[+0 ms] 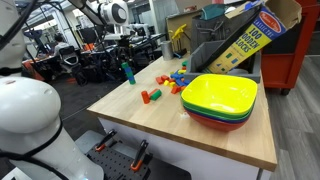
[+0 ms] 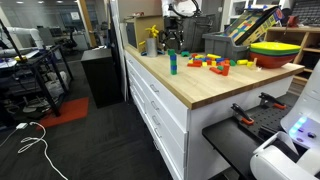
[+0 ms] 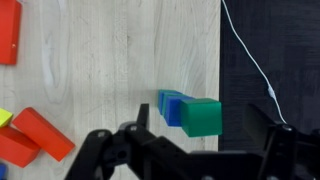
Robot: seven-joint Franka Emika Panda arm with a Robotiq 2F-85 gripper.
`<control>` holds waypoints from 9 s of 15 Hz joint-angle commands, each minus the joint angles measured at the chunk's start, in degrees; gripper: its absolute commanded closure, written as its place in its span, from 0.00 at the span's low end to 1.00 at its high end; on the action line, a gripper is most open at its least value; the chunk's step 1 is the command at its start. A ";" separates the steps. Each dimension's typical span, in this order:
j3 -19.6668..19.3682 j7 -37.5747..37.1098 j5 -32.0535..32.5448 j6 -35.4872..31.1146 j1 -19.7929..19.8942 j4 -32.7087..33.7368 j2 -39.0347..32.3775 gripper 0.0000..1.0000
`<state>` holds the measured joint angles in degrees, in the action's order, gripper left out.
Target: Pick up one square green block and put it on the pile of stacked up blocks on the left
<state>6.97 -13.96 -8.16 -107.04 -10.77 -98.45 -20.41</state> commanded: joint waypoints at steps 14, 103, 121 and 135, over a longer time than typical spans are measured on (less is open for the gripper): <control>-0.48 -1.41 0.77 -0.65 -0.18 0.22 0.31 0.00; -0.40 2.96 3.46 -0.27 0.87 -3.60 1.84 0.00; -0.48 -0.06 -3.21 -5.48 1.87 -1.92 7.27 0.00; -4.05 -8.34 -2.89 -11.26 4.64 -13.16 12.69 0.00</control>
<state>3.36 -20.69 -10.41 -115.65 -6.74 -106.12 -11.93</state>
